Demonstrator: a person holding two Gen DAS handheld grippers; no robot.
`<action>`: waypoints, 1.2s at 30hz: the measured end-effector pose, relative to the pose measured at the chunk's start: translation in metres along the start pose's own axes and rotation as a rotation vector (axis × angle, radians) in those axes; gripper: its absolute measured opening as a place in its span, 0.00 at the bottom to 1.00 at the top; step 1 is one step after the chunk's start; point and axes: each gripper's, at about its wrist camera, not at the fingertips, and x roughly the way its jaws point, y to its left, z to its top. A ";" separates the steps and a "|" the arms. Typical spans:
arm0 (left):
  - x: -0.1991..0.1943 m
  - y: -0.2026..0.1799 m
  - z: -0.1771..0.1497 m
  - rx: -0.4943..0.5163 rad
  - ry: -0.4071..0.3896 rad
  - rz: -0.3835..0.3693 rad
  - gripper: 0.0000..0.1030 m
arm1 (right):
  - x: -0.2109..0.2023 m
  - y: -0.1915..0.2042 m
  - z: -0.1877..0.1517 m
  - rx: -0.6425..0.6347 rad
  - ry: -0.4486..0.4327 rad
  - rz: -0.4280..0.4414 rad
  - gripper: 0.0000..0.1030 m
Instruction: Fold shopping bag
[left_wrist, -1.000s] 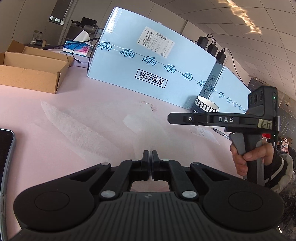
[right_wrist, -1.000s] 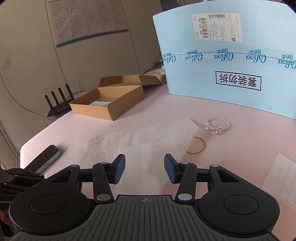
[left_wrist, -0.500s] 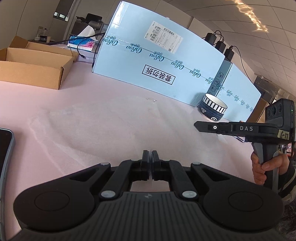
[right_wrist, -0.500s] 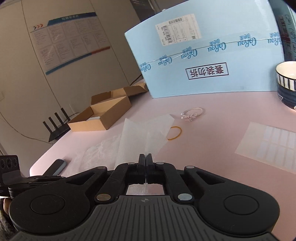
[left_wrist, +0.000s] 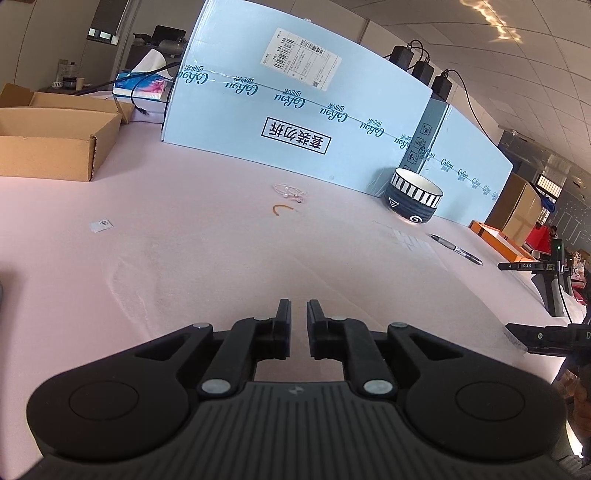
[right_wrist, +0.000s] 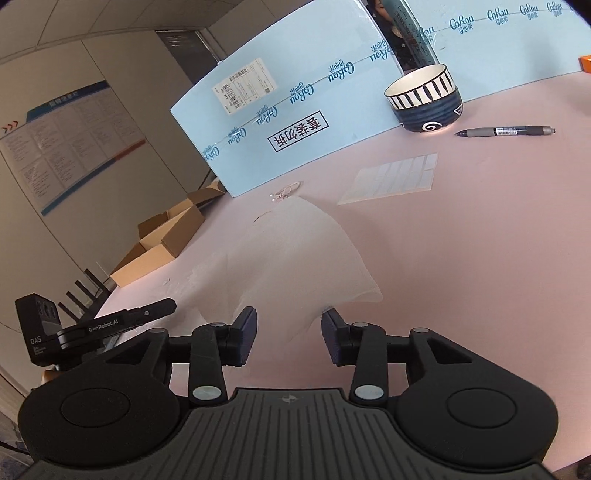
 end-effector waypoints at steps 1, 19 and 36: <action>-0.004 0.003 -0.001 -0.004 0.000 0.015 0.17 | -0.008 -0.002 0.005 -0.007 -0.028 -0.033 0.35; -0.037 0.024 -0.012 -0.069 -0.024 0.117 0.47 | 0.138 0.107 0.048 -0.488 0.182 0.171 0.51; 0.022 0.039 0.036 -0.021 -0.034 0.206 0.00 | 0.185 0.108 0.022 -0.611 0.241 0.046 0.06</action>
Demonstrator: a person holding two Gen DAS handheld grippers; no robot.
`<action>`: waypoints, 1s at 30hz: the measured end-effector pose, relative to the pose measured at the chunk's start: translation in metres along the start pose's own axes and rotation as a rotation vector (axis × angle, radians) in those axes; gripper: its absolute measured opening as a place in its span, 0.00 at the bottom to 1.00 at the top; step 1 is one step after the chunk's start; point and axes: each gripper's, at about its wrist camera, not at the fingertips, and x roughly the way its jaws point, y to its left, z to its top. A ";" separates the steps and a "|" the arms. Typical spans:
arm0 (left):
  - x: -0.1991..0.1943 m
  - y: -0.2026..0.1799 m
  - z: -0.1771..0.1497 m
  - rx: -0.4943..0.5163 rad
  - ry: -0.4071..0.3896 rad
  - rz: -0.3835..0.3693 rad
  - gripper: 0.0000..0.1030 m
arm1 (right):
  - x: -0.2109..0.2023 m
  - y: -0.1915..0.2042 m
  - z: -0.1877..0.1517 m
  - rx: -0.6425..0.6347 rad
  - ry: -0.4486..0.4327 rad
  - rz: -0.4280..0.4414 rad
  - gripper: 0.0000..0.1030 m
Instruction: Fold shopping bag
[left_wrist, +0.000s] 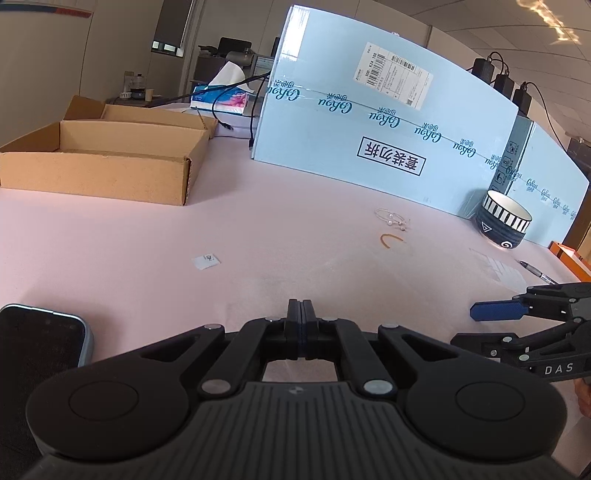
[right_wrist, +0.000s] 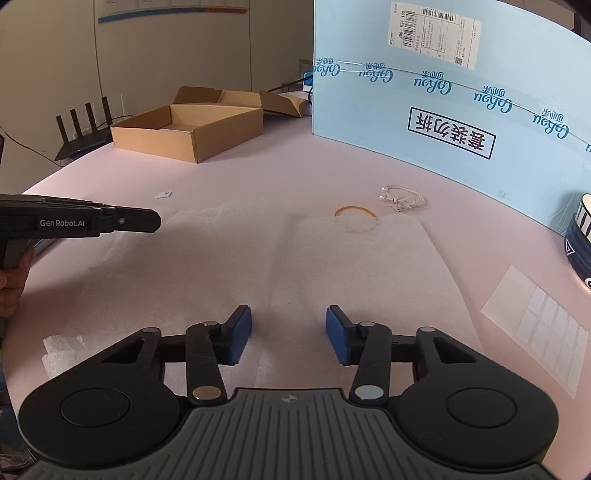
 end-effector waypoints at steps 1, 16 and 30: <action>0.001 -0.002 0.003 0.007 -0.006 -0.006 0.00 | 0.000 -0.001 0.001 0.012 0.001 0.009 0.04; -0.027 0.020 -0.011 -0.079 0.000 0.026 0.15 | -0.079 -0.065 -0.023 0.347 -0.295 -0.258 0.02; -0.029 -0.006 -0.023 -0.001 0.052 0.010 0.56 | -0.142 -0.117 -0.074 0.579 -0.385 -0.312 0.35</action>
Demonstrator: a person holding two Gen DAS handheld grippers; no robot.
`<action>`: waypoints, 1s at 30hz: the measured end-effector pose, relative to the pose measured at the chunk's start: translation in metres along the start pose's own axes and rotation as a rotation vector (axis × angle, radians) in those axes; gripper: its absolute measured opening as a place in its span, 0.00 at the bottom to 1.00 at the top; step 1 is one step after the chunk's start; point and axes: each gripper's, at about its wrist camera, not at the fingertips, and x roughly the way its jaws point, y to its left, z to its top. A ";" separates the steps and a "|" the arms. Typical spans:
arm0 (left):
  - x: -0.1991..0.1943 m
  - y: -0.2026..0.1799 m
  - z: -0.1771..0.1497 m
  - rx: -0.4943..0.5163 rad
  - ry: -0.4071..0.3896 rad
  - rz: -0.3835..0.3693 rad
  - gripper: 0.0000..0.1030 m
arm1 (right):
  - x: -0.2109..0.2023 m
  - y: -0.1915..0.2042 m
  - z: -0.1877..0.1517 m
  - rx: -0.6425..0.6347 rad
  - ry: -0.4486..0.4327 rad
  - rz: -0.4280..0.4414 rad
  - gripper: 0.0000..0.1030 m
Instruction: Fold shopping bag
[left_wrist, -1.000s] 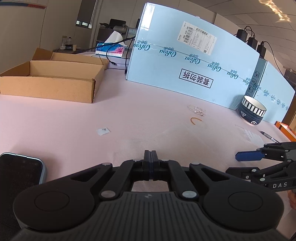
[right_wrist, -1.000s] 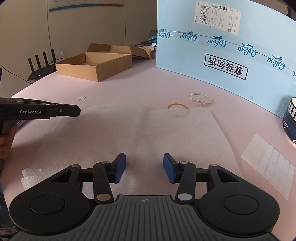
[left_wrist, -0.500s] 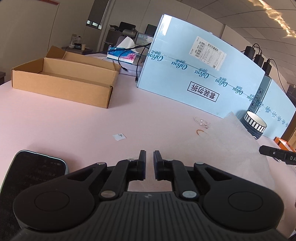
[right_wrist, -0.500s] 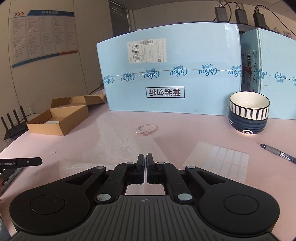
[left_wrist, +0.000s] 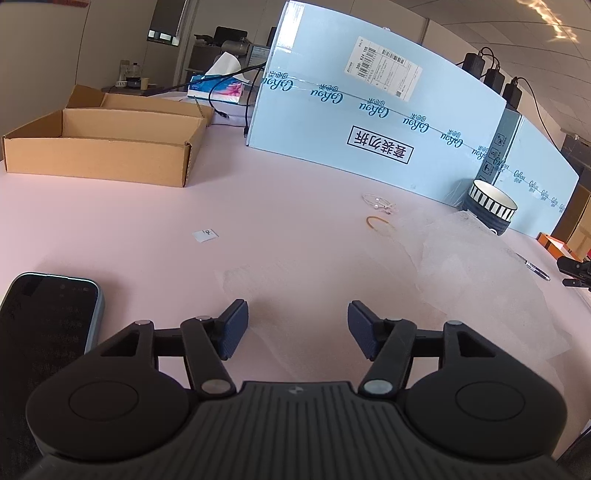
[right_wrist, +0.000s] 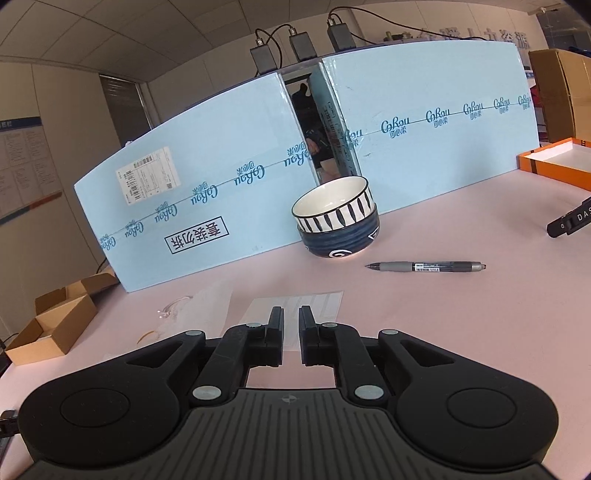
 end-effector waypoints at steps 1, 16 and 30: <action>0.000 -0.001 0.000 0.000 0.000 -0.007 0.56 | 0.001 0.011 0.000 -0.037 0.004 0.038 0.54; 0.001 -0.094 -0.026 0.326 -0.009 -0.194 0.68 | 0.095 0.172 -0.036 -0.855 0.290 0.264 0.72; 0.007 -0.082 -0.021 0.358 -0.010 -0.099 0.00 | 0.084 0.116 -0.015 -0.566 0.259 0.227 0.01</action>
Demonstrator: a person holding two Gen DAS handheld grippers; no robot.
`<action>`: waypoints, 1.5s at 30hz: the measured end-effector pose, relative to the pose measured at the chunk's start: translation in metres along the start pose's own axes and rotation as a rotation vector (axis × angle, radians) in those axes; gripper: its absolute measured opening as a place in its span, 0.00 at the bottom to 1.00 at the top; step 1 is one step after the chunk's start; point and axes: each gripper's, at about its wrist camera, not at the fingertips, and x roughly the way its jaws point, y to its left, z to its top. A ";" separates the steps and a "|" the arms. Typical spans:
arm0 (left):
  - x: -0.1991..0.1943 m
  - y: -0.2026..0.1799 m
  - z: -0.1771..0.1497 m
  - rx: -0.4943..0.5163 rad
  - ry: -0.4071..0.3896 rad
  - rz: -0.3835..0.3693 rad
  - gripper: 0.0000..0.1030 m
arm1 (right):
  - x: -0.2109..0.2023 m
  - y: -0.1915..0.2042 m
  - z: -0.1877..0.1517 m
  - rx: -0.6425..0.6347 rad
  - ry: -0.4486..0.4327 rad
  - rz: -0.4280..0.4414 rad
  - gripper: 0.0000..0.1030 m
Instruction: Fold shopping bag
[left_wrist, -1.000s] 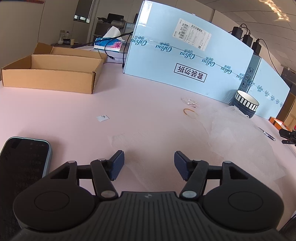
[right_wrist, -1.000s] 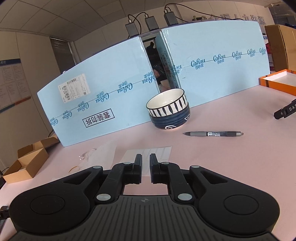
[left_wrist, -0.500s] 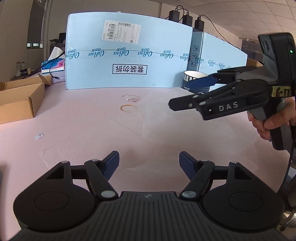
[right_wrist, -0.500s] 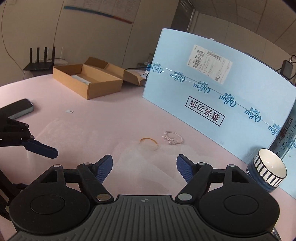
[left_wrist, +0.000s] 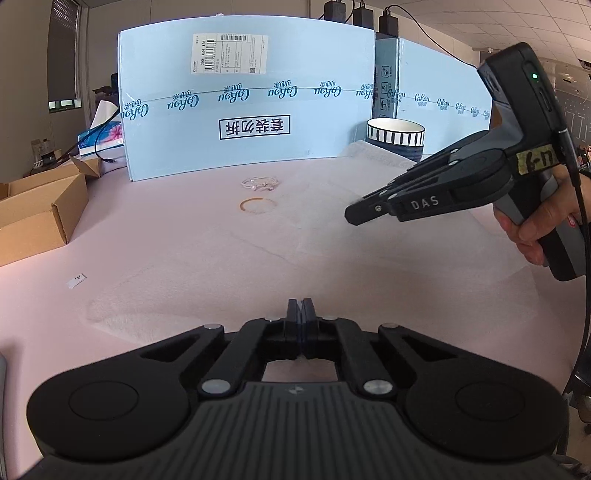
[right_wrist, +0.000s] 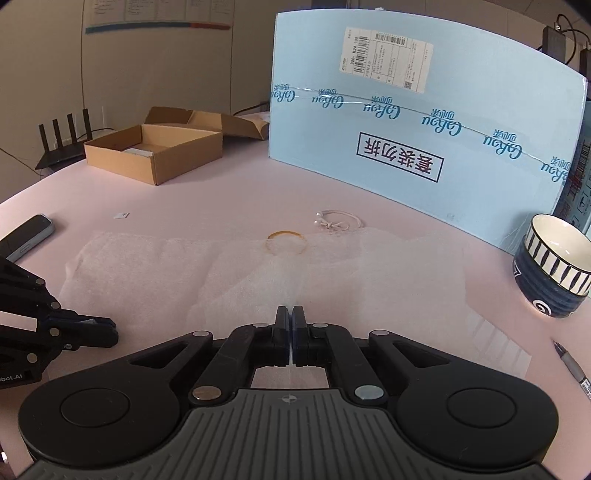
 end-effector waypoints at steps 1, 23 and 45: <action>-0.002 0.003 -0.001 -0.005 0.000 0.009 0.00 | -0.007 -0.007 0.000 0.024 -0.019 -0.017 0.01; -0.001 0.035 0.019 0.020 -0.041 0.142 0.02 | -0.143 -0.099 -0.054 0.318 -0.263 -0.446 0.02; 0.004 0.036 0.015 -0.033 -0.005 0.165 0.53 | -0.221 -0.132 -0.123 0.502 -0.294 -0.780 0.63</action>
